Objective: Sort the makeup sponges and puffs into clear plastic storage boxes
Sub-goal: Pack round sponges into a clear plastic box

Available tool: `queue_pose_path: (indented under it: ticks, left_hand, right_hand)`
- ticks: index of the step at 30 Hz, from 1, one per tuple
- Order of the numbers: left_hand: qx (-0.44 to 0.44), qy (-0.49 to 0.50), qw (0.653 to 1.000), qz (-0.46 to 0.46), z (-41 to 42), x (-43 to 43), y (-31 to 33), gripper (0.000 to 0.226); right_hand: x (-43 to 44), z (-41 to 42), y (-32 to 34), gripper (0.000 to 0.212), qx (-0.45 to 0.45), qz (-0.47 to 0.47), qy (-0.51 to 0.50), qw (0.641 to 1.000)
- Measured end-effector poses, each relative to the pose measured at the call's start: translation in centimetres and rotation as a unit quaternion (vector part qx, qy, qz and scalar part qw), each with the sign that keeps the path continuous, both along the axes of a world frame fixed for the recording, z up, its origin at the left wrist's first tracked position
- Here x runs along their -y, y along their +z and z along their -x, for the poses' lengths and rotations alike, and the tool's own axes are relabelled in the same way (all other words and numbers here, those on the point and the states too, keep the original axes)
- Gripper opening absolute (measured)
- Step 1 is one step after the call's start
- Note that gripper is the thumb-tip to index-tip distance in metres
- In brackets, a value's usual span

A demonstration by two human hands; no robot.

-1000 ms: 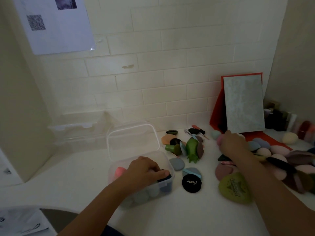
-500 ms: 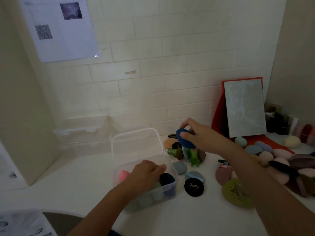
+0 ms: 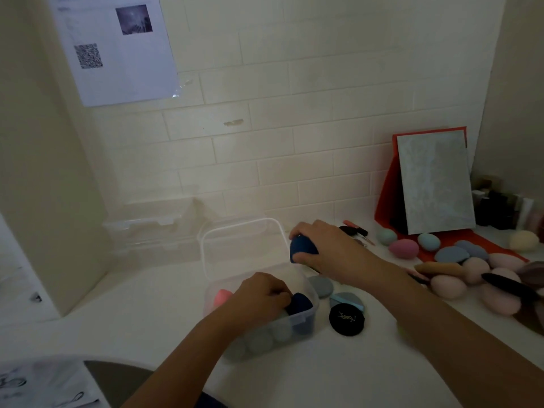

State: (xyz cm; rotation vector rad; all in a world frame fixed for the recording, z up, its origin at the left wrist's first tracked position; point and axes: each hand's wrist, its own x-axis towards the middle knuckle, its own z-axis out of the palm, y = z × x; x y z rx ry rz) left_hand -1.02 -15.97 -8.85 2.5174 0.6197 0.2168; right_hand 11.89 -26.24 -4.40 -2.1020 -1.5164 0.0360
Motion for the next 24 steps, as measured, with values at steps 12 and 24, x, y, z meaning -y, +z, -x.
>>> queue_pose_path:
  ticks: [12,24]
  left_hand:
    - [0.012,0.033,0.999,0.020,0.0,0.1,-0.1,0.017]
    - [0.005,0.035,0.999,-0.003,-0.1,0.2,-0.1,0.031]
  right_hand:
    - [-1.9,0.7,-1.9,0.029,0.099,0.084,0.043,0.991]
    - [-0.9,1.7,-1.1,0.025,0.165,0.228,0.067,0.957]
